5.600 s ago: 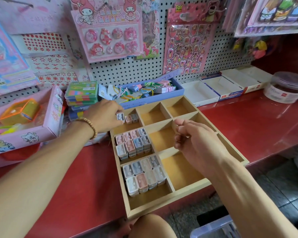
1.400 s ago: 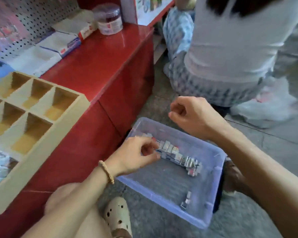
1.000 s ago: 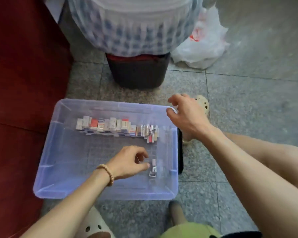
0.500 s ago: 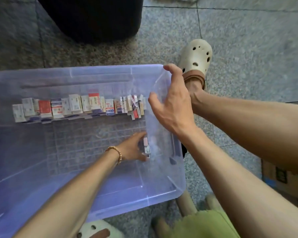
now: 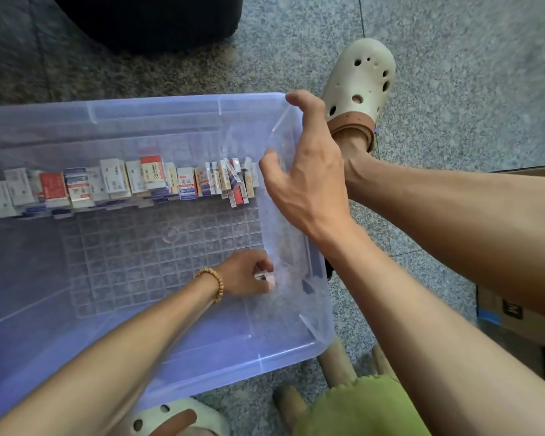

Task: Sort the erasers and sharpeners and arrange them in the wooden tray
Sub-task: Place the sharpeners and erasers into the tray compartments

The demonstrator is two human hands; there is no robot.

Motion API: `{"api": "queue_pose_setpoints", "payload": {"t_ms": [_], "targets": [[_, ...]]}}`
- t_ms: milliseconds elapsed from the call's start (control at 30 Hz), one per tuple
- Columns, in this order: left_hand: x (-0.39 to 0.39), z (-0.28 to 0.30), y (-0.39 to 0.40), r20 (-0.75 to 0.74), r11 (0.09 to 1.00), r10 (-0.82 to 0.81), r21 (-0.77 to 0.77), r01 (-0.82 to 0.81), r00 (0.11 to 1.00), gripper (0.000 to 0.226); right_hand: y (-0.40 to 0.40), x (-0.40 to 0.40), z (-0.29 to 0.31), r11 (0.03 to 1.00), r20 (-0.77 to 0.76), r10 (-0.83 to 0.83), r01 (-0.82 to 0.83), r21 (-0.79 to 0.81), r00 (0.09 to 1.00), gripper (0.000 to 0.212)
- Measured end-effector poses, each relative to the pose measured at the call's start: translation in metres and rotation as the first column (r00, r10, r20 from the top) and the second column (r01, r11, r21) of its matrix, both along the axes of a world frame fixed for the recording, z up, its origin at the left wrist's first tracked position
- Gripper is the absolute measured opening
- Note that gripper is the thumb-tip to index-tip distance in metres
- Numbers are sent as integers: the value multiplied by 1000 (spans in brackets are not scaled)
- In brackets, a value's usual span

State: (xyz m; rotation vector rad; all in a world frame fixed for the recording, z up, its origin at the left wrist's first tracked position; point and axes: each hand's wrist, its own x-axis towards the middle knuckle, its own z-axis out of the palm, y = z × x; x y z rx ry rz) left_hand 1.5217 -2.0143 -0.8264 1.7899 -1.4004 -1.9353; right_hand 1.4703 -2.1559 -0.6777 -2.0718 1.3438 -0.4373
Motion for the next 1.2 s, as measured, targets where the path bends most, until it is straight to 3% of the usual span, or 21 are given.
{"api": "queue_pose_setpoints", "payload": {"t_ms": [300,467,567,667,733,900,1067,1200], "targets": [[8,6,1,-110,993,77,100,-66,991,22,-1,-1,-1,999,21,2,-1,-37,1000,58],[19,26,-7,-223,945,253,265,-192,941,23,-1,-4,-2,999,36,23,-22,-32,999,58],[39,47,-11,-274,877,439,338,-342,855,27,-1,-6,0,990,-28,16,-20,-139,999,54],[61,81,-10,-345,757,644,413,-506,683,27,1,-8,11,943,-105,5,-40,-332,994,39],[77,106,-7,-385,689,725,423,-588,572,31,5,-4,22,917,-74,82,-104,-385,994,28],[110,171,6,-482,602,776,370,-708,408,68,36,20,54,912,105,340,-300,-279,935,14],[129,232,32,-517,541,780,276,-794,352,62,69,36,79,836,149,547,-527,-153,824,32],[134,268,55,-536,440,803,236,-867,262,63,85,53,101,808,275,588,-568,-156,761,31]]}}
